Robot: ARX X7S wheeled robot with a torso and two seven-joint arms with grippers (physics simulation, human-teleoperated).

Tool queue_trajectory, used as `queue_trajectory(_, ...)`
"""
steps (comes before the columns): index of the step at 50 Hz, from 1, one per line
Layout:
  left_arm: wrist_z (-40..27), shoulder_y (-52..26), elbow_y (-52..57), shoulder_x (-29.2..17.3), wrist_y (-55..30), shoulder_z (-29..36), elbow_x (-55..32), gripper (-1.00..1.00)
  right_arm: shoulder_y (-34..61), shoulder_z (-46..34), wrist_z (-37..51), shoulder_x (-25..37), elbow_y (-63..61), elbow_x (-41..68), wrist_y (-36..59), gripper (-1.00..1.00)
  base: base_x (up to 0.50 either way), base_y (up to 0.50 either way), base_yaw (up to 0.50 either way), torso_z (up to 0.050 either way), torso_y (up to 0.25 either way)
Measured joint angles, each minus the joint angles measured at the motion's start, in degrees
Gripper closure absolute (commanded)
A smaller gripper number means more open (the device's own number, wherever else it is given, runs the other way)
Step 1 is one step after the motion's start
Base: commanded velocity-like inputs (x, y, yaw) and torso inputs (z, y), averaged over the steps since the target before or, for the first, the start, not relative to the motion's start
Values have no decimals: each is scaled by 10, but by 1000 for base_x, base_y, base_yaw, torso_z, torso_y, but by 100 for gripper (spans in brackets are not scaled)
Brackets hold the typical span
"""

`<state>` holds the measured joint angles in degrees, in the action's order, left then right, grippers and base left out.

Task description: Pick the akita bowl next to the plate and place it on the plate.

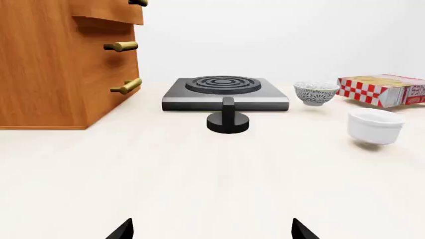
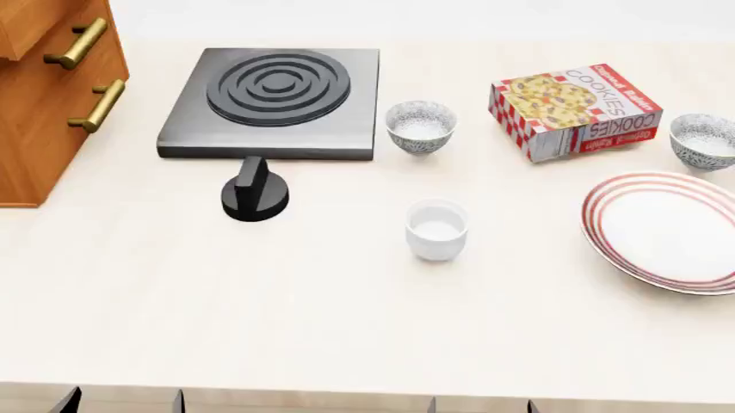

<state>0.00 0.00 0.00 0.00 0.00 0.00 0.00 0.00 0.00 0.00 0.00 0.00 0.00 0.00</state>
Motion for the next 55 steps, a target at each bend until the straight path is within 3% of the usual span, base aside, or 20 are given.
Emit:
queue_trajectory(30, -27, -9, 37, -43, -45, 31, -53, -100, 2, -40, 49, 34, -18, 23, 28, -100, 0, 0, 0, 0, 0)
queue_trajectory(44, -35, -80, 69, -86, -163, -34, -132, -100, 14, -49, 56, 49, -176, 60, 153, -100, 0, 0, 0, 0, 0)
queue_trajectory(55, -37, -112, 2, -105, -154, -81, -155, -100, 59, -38, 62, 60, -316, 117, 270, -100, 0, 0, 0, 0, 0)
